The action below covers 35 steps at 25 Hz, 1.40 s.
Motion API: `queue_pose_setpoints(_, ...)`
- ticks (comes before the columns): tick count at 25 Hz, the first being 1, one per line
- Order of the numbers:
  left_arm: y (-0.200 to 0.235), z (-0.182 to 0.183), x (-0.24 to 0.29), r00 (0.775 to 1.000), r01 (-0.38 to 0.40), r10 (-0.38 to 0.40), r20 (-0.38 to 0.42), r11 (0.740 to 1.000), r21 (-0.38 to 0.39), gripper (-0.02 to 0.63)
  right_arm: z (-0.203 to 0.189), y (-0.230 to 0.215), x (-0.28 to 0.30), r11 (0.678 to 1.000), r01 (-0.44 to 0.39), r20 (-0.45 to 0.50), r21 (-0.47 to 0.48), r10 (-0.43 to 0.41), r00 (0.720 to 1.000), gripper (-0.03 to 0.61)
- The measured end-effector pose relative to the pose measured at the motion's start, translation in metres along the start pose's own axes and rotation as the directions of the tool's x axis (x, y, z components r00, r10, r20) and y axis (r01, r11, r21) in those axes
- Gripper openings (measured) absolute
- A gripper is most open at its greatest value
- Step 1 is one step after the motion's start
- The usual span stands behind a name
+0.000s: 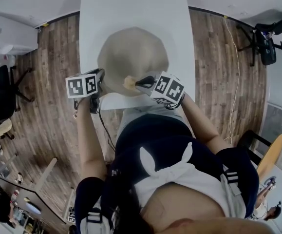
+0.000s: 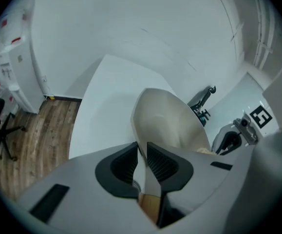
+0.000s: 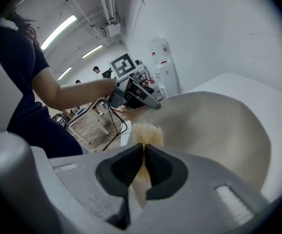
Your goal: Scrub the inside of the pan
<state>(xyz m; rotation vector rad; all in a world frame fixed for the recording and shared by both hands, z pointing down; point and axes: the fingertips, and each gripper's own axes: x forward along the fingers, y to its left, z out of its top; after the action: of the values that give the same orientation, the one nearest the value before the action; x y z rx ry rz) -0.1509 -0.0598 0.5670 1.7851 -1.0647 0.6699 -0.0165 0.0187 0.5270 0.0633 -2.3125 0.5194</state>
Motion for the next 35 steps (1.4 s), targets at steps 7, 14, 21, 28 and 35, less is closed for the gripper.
queue_pose_setpoints(7, 0.003, 0.001, 0.001, 1.000, 0.014, -0.014, -0.002, 0.997, -0.079, 0.052, -0.002, 0.003, 0.020, 0.994, -0.107, -0.047, -0.027, 0.106, 0.993, 0.012)
queue_pose_setpoints(14, 0.004, 0.001, 0.001, 1.000, 0.007, -0.008, -0.004, 0.995, -0.099, 0.050, 0.000, 0.009, 0.039, 0.976, -0.215, -0.099, -0.047, 0.210, 0.973, 0.012)
queue_pose_setpoints(21, 0.007, 0.002, 0.002, 1.000, 0.005, -0.006, -0.002, 0.995, -0.103, 0.049, -0.001, 0.011, 0.061, 0.960, -0.279, -0.142, -0.034, 0.272, 0.952, 0.012)
queue_pose_setpoints(28, 0.007, 0.001, 0.002, 1.000, 0.005, -0.005, 0.000, 0.993, -0.122, 0.049, 0.009, 0.010, 0.079, 0.967, -0.239, -0.133, -0.089, 0.227, 0.965, 0.012)
queue_pose_setpoints(35, 0.007, 0.003, 0.001, 1.000, 0.004, -0.005, -0.003, 0.992, -0.128, 0.048, 0.025, 0.005, 0.092, 0.975, -0.168, -0.126, -0.146, 0.150, 0.981, 0.014)
